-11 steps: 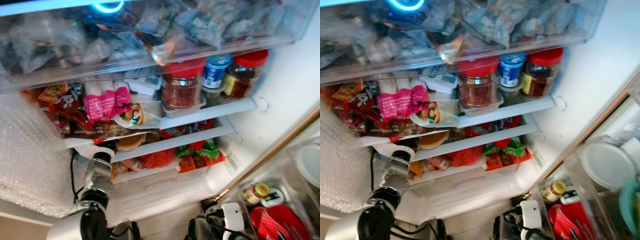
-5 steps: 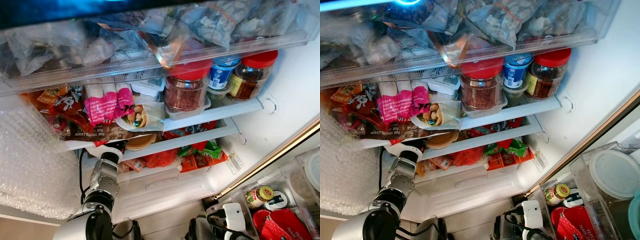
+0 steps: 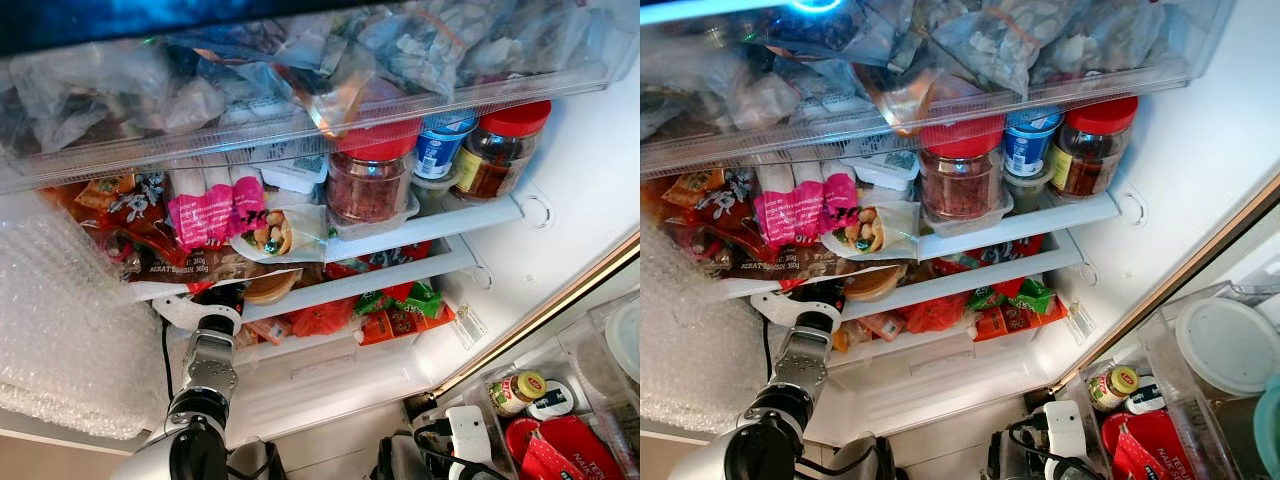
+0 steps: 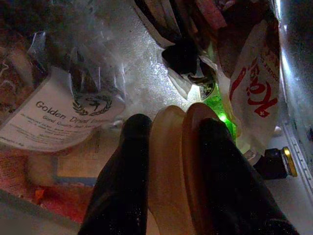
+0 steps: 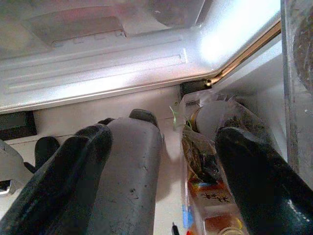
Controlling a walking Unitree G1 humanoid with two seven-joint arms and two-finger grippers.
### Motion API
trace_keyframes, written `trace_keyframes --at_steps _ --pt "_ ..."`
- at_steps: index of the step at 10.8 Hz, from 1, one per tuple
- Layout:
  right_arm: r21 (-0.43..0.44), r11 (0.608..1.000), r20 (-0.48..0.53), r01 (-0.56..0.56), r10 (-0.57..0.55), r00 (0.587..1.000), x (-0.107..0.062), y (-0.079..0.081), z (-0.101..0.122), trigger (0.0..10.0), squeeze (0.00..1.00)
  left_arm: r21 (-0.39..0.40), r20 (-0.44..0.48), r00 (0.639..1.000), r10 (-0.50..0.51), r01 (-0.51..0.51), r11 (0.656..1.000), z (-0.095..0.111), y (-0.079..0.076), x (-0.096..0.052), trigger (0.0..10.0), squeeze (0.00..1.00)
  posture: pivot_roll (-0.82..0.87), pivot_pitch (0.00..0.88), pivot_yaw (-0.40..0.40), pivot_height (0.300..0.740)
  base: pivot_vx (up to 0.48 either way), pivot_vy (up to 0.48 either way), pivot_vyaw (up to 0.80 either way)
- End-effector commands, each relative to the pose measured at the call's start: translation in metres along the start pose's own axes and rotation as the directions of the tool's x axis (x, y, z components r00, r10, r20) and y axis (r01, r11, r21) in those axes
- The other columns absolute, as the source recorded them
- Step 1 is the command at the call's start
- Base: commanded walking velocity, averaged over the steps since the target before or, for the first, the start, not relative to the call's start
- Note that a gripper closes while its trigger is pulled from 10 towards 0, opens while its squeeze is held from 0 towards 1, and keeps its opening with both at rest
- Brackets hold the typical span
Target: Restocking fridge
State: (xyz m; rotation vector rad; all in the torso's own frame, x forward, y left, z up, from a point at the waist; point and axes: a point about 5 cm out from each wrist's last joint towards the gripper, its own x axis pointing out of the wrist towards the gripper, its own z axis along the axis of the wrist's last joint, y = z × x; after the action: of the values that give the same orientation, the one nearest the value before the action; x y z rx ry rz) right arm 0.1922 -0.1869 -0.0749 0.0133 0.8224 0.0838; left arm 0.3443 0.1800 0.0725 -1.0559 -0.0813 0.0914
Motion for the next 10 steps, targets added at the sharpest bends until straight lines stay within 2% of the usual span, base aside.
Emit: trace_keyframes --at_steps 1,2,3,4,5,7,10 --pt "0.024 1.0 -0.073 -0.006 0.007 0.997 -0.005 0.003 -0.021 10.0 0.0 -0.029 -0.025 0.998 0.062 -0.063 0.998 -0.006 0.012 -0.008 10.0 0.0 -0.14 0.198 0.004 0.656 0.0 0.0 0.0" --pt "0.024 1.0 -0.073 -0.005 0.007 0.997 -0.005 0.003 -0.021 10.0 0.0 -0.032 -0.025 0.998 0.062 -0.063 0.997 -0.006 0.012 -0.008 10.0 0.0 -0.14 0.198 0.004 0.656 0.0 0.0 0.0" --pt "0.023 1.0 -0.073 -0.007 0.009 0.997 -0.005 0.003 -0.021 10.0 0.0 -0.01 -0.04 0.998 0.043 -0.043 0.999 -0.006 0.006 -0.003 10.0 0.0 -0.15 0.196 0.004 0.656 0.0 0.0 0.0" --pt "0.022 1.0 -0.071 -0.009 0.01 0.997 -0.005 0.004 -0.021 10.0 0.0 0.029 -0.063 0.998 0.007 -0.005 1.0 -0.005 -0.007 0.007 10.0 0.0 -0.15 0.196 0.004 0.656 0.0 0.0 0.0" --pt "0.022 1.0 -0.072 -0.008 0.01 0.997 -0.005 0.004 -0.021 10.0 0.0 0.027 -0.061 0.998 0.005 -0.004 1.0 -0.005 -0.01 0.009 10.0 0.0 -0.15 0.196 0.004 0.656 0.0 0.0 0.0" --pt "0.02 1.0 -0.072 -0.008 0.009 0.997 -0.005 0.003 -0.021 10.0 0.0 0.075 -0.058 0.998 -0.019 0.023 0.997 -0.003 -0.018 0.014 10.0 0.0 -0.15 0.198 0.002 0.656 0.0 0.0 0.0" --pt "0.02 1.0 -0.072 -0.008 0.009 0.997 -0.005 0.003 -0.021 10.0 0.0 0.076 -0.059 0.998 -0.017 0.022 0.997 -0.003 -0.018 0.014 10.0 0.0 -0.15 0.198 0.002 0.656 0.0 0.0 0.0"
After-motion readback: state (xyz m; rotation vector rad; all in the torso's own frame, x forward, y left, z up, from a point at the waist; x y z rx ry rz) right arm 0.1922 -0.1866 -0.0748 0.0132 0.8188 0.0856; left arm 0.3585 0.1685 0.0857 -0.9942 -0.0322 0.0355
